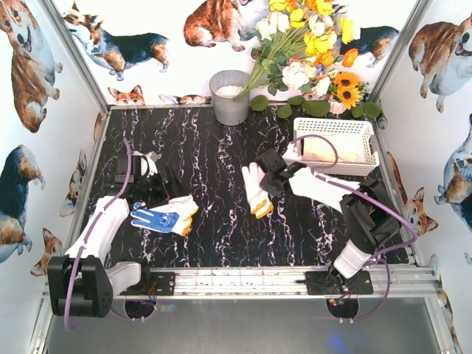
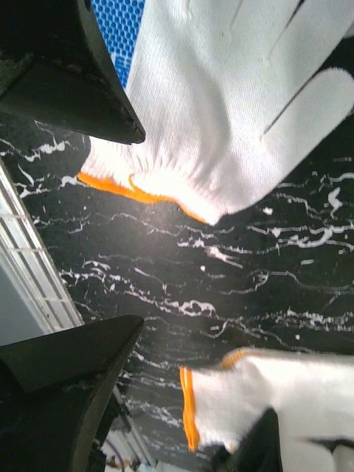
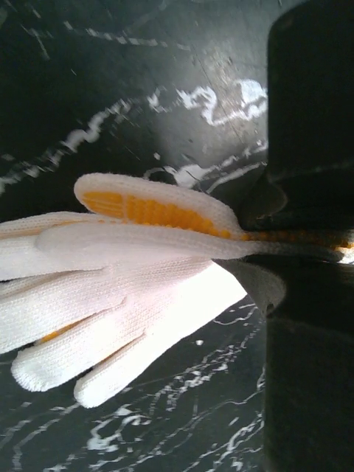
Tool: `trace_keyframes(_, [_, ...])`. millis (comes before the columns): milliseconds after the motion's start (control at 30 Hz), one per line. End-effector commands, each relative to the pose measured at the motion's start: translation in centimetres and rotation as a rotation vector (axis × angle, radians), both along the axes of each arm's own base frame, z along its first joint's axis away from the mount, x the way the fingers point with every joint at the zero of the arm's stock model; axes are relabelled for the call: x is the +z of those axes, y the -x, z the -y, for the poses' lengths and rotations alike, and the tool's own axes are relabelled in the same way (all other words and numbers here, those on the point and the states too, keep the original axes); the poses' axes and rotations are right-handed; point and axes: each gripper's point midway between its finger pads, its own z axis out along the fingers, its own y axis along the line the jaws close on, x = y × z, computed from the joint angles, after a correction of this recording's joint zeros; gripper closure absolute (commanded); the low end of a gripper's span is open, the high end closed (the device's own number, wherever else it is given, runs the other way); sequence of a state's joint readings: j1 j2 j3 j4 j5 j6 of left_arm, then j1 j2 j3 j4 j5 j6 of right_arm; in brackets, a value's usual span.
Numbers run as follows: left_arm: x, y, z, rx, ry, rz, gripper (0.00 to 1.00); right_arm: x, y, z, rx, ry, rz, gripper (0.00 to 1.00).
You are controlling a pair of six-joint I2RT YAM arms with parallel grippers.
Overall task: Put the gloves into the storage basket
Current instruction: Pick up the glove from the center of the board.
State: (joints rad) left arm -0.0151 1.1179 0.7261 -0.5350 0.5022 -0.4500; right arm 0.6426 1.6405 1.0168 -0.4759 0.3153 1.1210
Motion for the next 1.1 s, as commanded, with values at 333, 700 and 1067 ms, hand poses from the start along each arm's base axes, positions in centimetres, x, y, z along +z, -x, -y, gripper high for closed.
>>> trace_keyframes(333, [-0.7,-1.7,-3.3,0.020,-0.164,0.037,0.07,8.7,-6.1,3.7,-0.212,0.080,0.064,1.00])
trace_keyframes(700, [-0.6,-2.0,-3.7,0.024,-0.191,0.070,0.06,16.1,-7.9,5.6,-0.318,-0.027,0.199,1.00])
trace_keyframes(1067, [0.8,-2.4,-4.9,0.057,-0.253,0.147,0.06,21.2,-10.1,12.3,-0.534,-0.093,0.422,1.00])
